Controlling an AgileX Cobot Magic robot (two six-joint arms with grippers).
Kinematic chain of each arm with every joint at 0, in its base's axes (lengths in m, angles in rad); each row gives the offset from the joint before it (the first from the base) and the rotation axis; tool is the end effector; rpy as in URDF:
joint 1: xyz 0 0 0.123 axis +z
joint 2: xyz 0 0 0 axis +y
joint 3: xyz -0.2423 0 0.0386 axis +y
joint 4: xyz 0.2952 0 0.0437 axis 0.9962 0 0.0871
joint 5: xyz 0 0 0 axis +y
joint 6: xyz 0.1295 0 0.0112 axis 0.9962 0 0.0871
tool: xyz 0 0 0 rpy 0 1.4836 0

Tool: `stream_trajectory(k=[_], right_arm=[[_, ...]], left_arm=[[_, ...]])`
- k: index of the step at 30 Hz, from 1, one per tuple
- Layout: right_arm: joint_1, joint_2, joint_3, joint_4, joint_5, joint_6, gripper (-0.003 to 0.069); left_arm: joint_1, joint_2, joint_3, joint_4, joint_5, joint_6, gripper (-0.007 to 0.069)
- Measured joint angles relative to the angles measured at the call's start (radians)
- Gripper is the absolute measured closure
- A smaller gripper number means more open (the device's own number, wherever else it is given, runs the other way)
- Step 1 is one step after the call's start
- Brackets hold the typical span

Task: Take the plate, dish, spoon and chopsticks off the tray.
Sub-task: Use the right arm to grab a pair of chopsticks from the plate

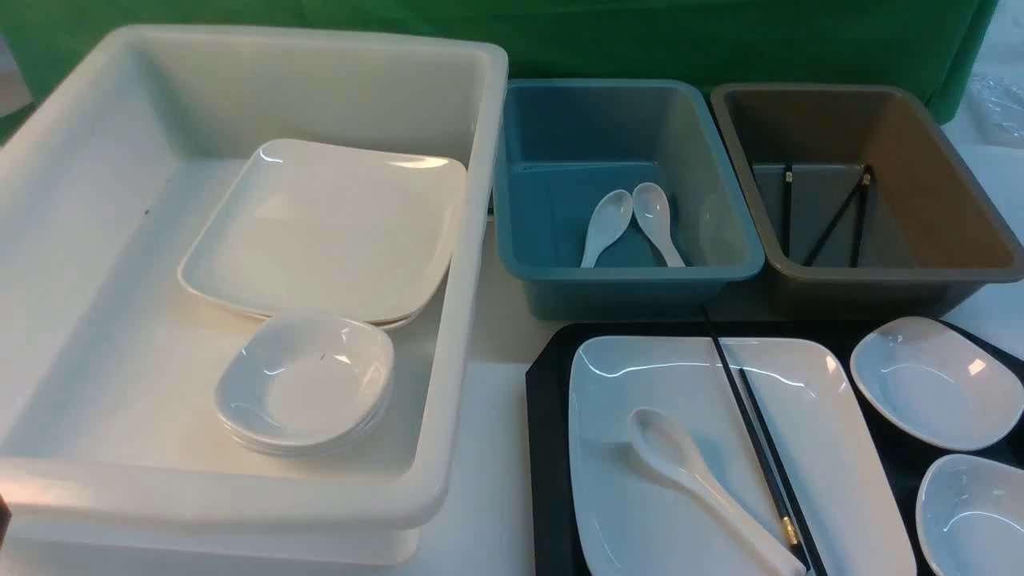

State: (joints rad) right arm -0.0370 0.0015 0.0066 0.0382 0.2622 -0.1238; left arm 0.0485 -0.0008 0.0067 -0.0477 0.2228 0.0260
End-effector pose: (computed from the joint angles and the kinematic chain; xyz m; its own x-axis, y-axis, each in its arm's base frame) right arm 0.1810 -0.0054 0.1795 -0.1835 -0.0801 -0.9798 0.0114 0.9964 -0.0836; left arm 0.1816 0.0074 0.1849 -0.1398 -0.0273 -0.9898 -0.0409 0.9989 -0.0218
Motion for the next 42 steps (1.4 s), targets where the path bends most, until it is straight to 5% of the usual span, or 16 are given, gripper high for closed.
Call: stream_trajectory(k=[23,32,42], right_arm=[[0.000,0.000,0.000,0.000,0.001,0.000,0.0420],[0.001,0.000,0.000,0.000,0.000,0.000,0.0420],[0.001,0.000,0.000,0.000,-0.077,0.000,0.0420]], left_arm=[[0.000,0.000,0.000,0.007,-0.009,0.001,0.0621],[0.000,0.000,0.000,-0.268,-0.389,-0.205,0.0621],[0.000,0.000,0.000,-0.286,-0.656,-0.255,0.0621]])
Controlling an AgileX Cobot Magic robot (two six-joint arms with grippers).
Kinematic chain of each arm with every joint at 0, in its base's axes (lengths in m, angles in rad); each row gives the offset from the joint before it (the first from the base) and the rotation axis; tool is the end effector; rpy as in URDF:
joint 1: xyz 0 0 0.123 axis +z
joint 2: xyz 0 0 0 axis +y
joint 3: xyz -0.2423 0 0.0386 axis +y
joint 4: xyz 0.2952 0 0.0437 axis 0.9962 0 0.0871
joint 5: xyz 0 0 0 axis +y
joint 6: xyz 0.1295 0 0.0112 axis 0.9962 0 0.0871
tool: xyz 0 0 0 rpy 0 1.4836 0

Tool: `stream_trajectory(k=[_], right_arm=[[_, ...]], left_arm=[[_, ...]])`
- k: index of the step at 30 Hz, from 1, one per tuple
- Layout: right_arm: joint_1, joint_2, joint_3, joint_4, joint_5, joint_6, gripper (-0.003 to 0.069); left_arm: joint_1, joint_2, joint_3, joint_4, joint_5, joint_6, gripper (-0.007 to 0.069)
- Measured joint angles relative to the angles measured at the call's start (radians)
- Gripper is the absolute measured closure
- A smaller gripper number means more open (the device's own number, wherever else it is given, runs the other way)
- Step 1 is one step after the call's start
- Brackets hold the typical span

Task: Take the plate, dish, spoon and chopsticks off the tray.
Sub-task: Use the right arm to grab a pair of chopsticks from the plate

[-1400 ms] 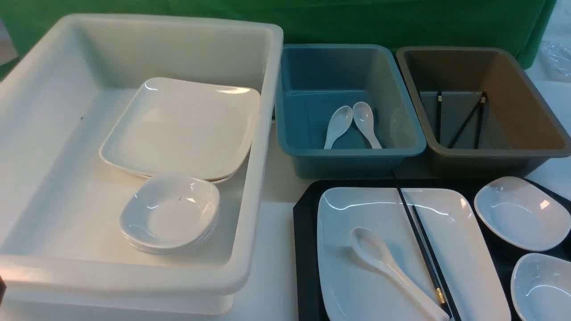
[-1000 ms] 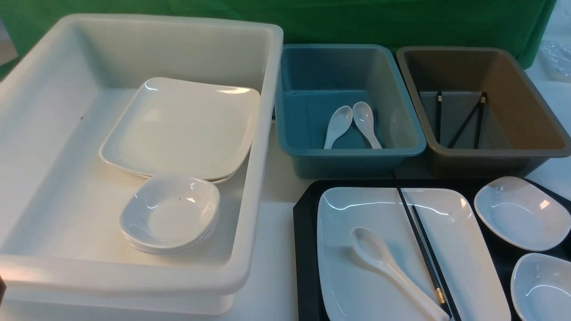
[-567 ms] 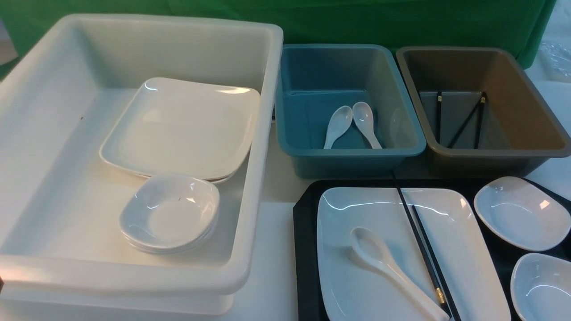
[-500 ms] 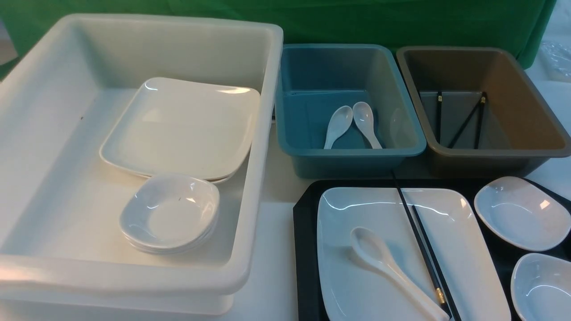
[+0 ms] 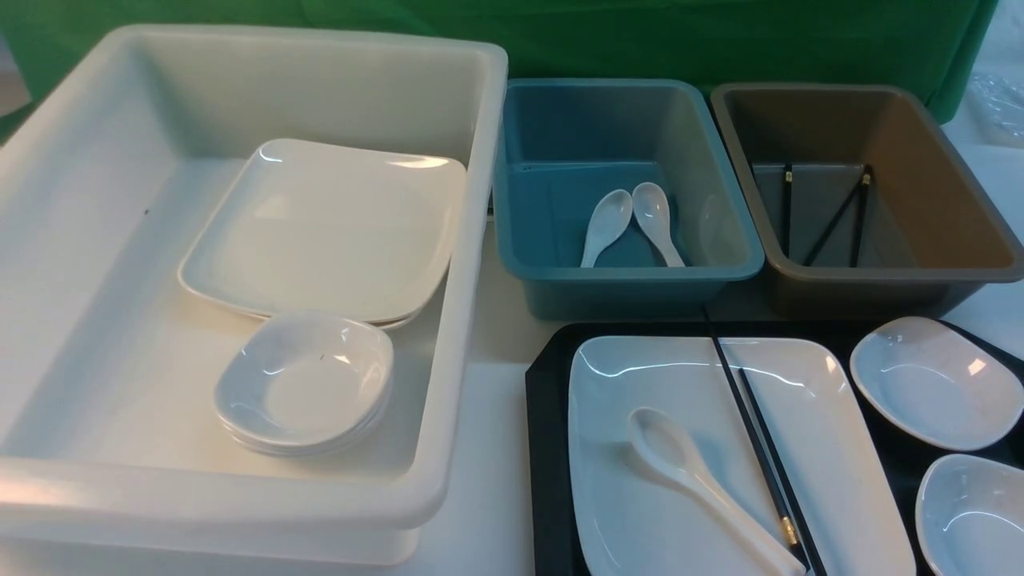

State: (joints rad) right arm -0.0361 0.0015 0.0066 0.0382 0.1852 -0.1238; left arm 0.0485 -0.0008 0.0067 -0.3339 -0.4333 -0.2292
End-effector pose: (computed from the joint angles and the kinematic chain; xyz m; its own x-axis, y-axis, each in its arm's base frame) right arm 0.1825 -0.0057 0.1894 -0.1078 -0.0823 -0.9908 0.0199 0.9962 -0.0849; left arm 0.1655 0.0259 0.2642 0.4932 -0.4810 -0.7249 0.0953 0.8581 -0.5045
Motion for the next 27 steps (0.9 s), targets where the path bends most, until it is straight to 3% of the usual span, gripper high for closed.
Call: stream_trajectory(k=[6,8,10,12,17,21,22,24,27], right_arm=[[0.000,0.000,0.000,0.025,-0.103,0.022,0.0420],[0.000,0.000,0.000,0.125,-0.216,0.177,0.0420],[0.000,0.000,0.000,0.186,-0.283,0.329,0.0420],[0.000,0.000,0.000,0.227,-0.345,0.504,0.0420],[0.000,0.000,0.000,0.248,-0.405,0.608,0.0420],[0.001,0.000,0.000,0.249,-0.457,0.630,0.0420],[0.012,0.000,-0.018,0.242,-0.442,0.632,0.0421],[0.031,0.003,-0.077,0.217,-0.381,0.618,0.0433],[0.083,0.085,-0.302,0.181,-0.160,0.511,0.0523]], left_arm=[[0.001,0.000,0.000,0.068,-0.169,-0.014,0.0621],[0.001,-0.001,-0.007,0.106,-0.257,-0.065,0.0621],[0.001,-0.001,-0.038,0.113,-0.240,-0.091,0.0621],[0.001,-0.002,-0.147,0.132,-0.136,-0.111,0.0621],[0.001,0.057,-0.458,0.258,0.314,-0.117,0.0621],[0.001,0.177,-0.646,0.278,0.629,-0.107,0.0621],[0.001,0.279,-0.752,0.276,0.806,-0.073,0.0621],[0.001,0.363,-0.830,0.259,0.963,-0.019,0.0621],[0.001,0.559,-0.929,0.169,1.207,0.121,0.0621]])
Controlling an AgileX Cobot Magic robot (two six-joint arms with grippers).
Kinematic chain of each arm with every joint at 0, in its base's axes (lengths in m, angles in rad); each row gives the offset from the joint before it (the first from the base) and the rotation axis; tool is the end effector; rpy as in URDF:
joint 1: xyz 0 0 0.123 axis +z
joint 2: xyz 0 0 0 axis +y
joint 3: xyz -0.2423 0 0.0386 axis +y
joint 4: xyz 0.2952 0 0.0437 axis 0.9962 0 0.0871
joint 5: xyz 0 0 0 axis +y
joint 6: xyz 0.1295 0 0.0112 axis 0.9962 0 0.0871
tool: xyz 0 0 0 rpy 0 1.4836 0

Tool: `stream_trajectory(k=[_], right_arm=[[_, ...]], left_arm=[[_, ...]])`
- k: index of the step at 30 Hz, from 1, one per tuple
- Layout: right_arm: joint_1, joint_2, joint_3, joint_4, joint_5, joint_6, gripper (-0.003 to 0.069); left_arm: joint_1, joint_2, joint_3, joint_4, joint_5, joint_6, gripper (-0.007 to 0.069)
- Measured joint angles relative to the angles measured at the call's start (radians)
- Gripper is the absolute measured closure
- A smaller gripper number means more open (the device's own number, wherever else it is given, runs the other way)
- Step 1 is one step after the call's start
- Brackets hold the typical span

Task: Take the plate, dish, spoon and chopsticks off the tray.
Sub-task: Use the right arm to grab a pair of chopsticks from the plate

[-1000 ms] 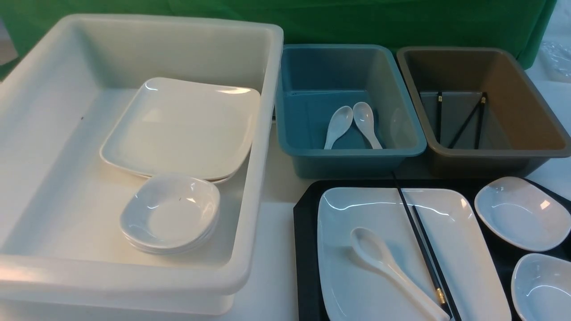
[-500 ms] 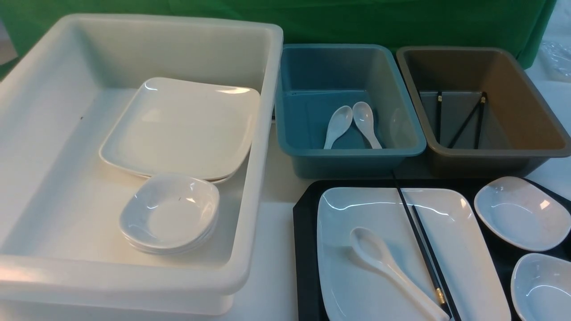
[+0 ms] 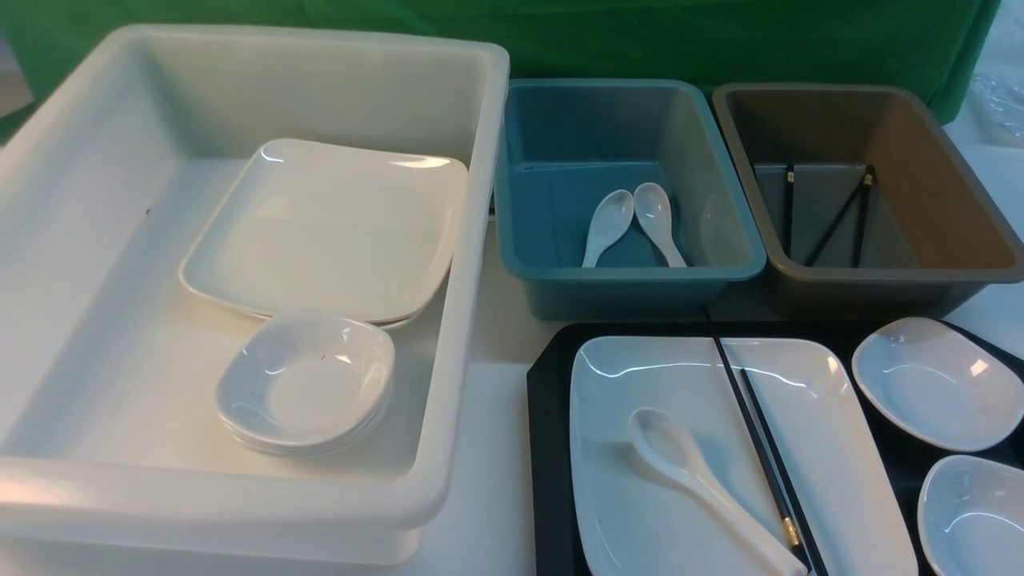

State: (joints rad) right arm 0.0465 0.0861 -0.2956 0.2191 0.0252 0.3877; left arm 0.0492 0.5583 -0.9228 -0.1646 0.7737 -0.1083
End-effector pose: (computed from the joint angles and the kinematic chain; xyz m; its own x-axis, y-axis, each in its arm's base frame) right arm 0.1666 0.0085 0.3213 0.1910 0.5797 -0.7921 -0.1956 0.8133 0.5480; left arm 0.1984 -0.0051 0.3900 -0.3152 -0.2389 -0.9185 -0.0112 0.9687 -0.2482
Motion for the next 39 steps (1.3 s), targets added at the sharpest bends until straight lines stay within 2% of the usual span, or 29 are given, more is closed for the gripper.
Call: stream_trajectory(k=[2,5,6,9,12,14,15,16,19,22,24,27,29,39], right_arm=[[0.036,0.078,-0.125,-0.005,0.162,-0.092,0.0592],[0.091,0.277,-0.362,-0.008,0.451,-0.214,0.0627],[0.111,0.349,-0.435,-0.009,0.577,-0.248,0.0629],[0.142,0.535,-0.593,-0.012,0.817,-0.306,0.0631],[0.155,0.746,-0.708,-0.022,0.964,-0.367,0.0631],[0.156,0.837,-0.738,-0.026,0.981,-0.388,0.0631],[0.156,0.913,-0.753,-0.026,0.983,-0.398,0.0630],[0.156,0.946,-0.758,-0.027,0.983,-0.403,0.0627],[0.156,1.099,-0.761,-0.028,0.981,-0.416,0.0576],[0.157,1.219,-0.762,-0.030,0.971,-0.425,0.0449],[0.162,1.315,-0.764,-0.033,0.931,-0.429,0.0306],[0.177,1.391,-0.766,-0.037,0.874,-0.430,0.0202],[0.200,1.462,-0.766,-0.038,0.811,-0.432,0.0162],[0.271,1.648,-0.766,-0.084,0.665,-0.430,0.0145]], left_arm=[[0.000,0.096,-0.023,-0.069,0.065,0.071,0.0621],[0.000,0.245,-0.030,-0.176,0.124,0.184,0.0621],[0.000,0.290,-0.030,-0.206,0.133,0.221,0.0621],[-0.001,0.389,-0.030,-0.264,0.144,0.305,0.0623],[-0.047,0.486,-0.036,-0.296,0.143,0.343,0.0624],[-0.104,0.523,-0.046,-0.291,0.144,0.348,0.0624],[-0.180,0.554,-0.059,-0.268,0.142,0.341,0.0624],[-0.203,0.564,-0.065,-0.255,0.142,0.331,0.0624],[-0.385,0.611,-0.094,-0.161,0.143,0.232,0.0624],[-0.534,0.654,-0.118,-0.087,0.144,0.147,0.0624],[-0.645,0.701,-0.142,-0.054,0.145,0.098,0.0624],[-0.721,0.745,-0.164,-0.048,0.144,0.080,0.0624],[-0.774,0.776,-0.173,-0.047,0.132,0.076,0.0624],[-0.800,0.836,-0.178,-0.034,0.107,0.063,0.0624]])
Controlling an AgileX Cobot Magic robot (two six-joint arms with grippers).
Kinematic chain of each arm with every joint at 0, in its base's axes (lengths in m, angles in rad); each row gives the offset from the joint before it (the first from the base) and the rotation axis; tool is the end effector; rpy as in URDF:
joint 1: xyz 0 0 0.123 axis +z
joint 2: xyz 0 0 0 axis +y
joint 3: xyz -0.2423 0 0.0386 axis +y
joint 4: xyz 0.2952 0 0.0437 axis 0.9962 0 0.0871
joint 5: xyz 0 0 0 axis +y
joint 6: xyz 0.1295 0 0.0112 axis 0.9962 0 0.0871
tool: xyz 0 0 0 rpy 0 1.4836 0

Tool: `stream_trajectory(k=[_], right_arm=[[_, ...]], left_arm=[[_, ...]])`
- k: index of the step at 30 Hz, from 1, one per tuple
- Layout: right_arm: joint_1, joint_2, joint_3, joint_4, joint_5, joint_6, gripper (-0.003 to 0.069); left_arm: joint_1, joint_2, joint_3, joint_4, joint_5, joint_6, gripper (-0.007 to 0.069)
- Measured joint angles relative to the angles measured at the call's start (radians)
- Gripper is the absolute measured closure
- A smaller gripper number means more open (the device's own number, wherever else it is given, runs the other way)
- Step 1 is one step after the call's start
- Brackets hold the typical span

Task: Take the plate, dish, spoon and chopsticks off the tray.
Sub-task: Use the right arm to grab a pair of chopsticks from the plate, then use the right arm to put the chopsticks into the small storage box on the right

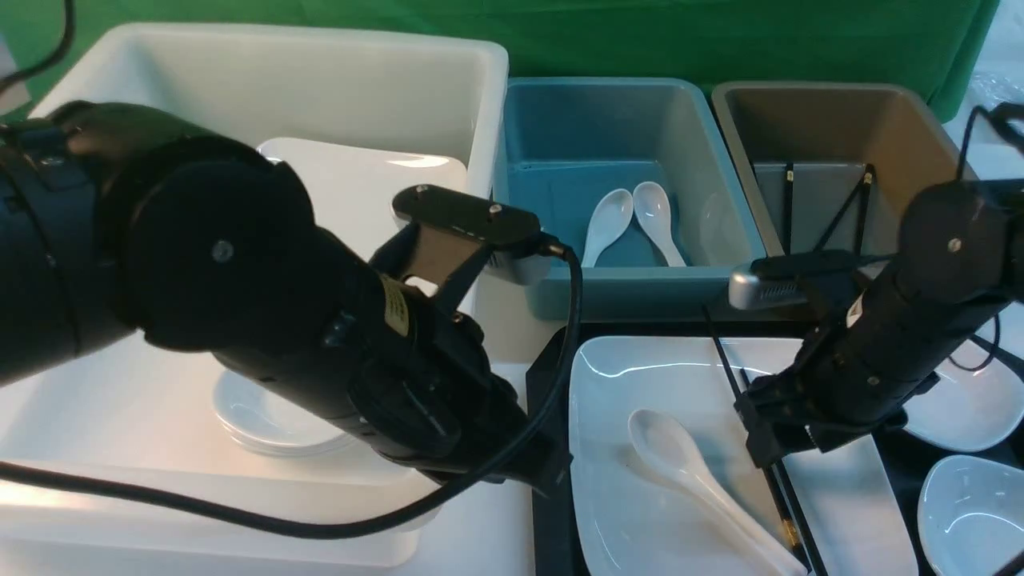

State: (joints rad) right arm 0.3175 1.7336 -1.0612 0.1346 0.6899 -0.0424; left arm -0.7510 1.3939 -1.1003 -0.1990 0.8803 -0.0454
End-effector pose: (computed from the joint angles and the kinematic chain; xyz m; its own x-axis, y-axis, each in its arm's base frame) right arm 0.3516 0.1272 0.0824 -0.9265 -0.2398 -0.2901 -0.2785 0.9553 0.0997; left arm 0.2433 -0.2543 0.2115 -0.7593 0.4759 -0.4439 0.6055 0.7666 -0.2139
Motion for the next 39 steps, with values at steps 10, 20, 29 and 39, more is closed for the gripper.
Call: stream_trajectory(k=[10,20,29,39], right_arm=[[0.005,0.069,-0.007,-0.019,-0.043,-0.002,0.0253],[0.005,0.046,-0.006,-0.009,-0.034,-0.028,0.0583],[0.005,-0.069,-0.005,-0.006,0.025,-0.033,0.0583],[0.005,-0.115,-0.078,0.070,0.188,-0.086,0.0583]], left_arm=[[0.000,0.000,0.000,0.001,-0.026,-0.004,0.0624],[0.000,0.001,0.000,0.003,-0.115,0.018,0.0624],[0.000,0.001,0.000,-0.023,-0.438,0.127,0.0624],[0.000,0.002,0.000,-0.030,-0.449,0.168,0.0622]])
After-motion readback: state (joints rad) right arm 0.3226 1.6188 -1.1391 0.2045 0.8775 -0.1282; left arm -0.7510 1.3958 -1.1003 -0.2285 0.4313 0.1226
